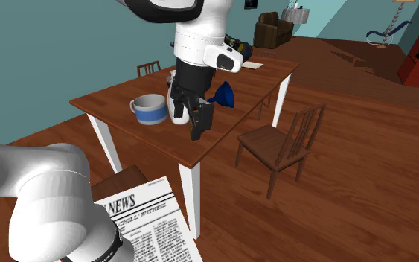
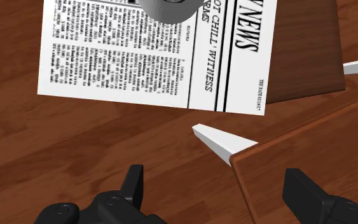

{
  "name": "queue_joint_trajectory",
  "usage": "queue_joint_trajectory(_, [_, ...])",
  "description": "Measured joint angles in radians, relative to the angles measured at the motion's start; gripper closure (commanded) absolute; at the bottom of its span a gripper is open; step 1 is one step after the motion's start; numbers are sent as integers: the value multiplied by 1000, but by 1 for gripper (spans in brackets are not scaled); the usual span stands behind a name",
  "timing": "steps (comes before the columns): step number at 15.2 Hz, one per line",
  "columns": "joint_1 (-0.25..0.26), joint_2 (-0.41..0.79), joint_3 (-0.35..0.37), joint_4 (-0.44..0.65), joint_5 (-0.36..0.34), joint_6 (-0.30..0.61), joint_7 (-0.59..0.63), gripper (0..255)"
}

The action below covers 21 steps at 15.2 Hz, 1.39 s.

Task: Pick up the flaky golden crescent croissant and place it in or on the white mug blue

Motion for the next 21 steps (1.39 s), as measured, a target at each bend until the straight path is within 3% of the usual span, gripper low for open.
queue_joint_trajectory(3, [17, 23, 17, -5, 3, 38, -8, 0])
queue_joint_trajectory(13, [139, 226, 169, -24, 11, 350, -48, 0])
queue_joint_trajectory(21, [214, 420, 301, 4, -46, 580, -41, 0])
